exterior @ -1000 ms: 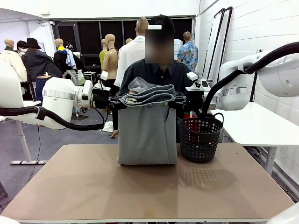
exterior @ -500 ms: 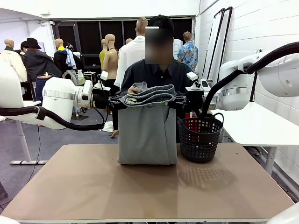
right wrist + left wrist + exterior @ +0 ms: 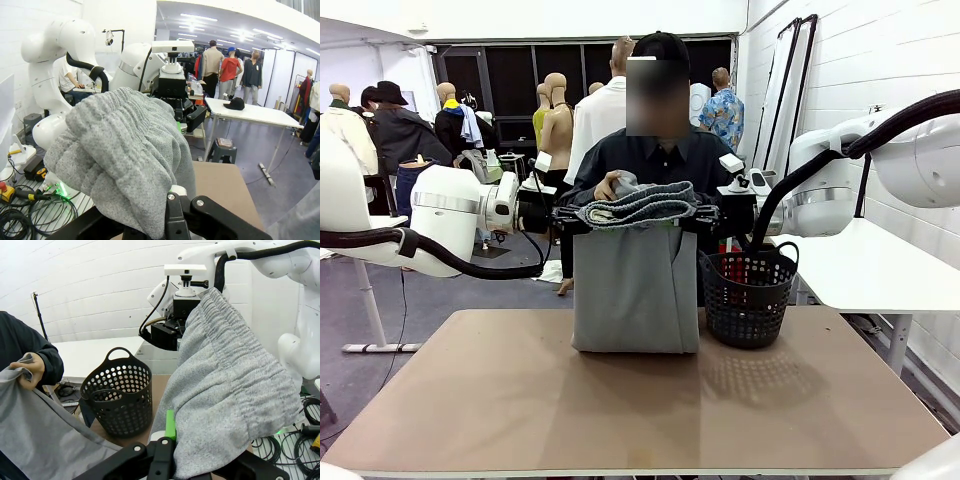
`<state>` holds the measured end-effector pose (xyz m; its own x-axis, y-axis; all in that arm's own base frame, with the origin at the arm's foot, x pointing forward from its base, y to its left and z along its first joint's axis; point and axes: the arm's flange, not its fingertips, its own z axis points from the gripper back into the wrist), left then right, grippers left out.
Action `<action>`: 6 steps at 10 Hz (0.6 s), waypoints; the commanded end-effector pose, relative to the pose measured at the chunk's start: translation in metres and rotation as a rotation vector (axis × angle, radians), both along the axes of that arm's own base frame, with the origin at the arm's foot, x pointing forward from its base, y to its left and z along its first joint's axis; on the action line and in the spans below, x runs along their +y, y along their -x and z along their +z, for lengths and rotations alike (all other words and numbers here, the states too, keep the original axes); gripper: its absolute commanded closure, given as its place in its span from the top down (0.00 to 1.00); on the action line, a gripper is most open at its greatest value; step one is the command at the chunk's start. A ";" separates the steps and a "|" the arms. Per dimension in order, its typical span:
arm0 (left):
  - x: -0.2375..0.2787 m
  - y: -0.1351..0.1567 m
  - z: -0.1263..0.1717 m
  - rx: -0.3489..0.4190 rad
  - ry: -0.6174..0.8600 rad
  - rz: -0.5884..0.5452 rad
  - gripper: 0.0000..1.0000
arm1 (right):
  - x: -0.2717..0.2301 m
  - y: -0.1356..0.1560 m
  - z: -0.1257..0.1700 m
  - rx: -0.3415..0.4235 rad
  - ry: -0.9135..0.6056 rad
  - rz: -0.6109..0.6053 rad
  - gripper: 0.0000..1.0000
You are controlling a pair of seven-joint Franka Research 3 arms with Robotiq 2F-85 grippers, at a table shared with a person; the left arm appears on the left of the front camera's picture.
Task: Fold the training pants.
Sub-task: Release the ends of the Training pants and then grab the overlapped ends.
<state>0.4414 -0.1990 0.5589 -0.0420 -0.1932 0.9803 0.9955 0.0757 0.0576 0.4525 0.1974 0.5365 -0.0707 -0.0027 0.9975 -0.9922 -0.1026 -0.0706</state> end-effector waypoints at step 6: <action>0.002 0.003 0.002 -0.003 0.022 0.010 0.00 | 0.001 0.002 0.002 -0.010 -0.006 0.007 0.00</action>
<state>0.4414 -0.1990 0.5589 -0.0420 -0.1932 0.9803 0.9955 0.0757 0.0576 0.4525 0.1974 0.5365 -0.0707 -0.0027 0.9975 -0.9922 -0.1026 -0.0706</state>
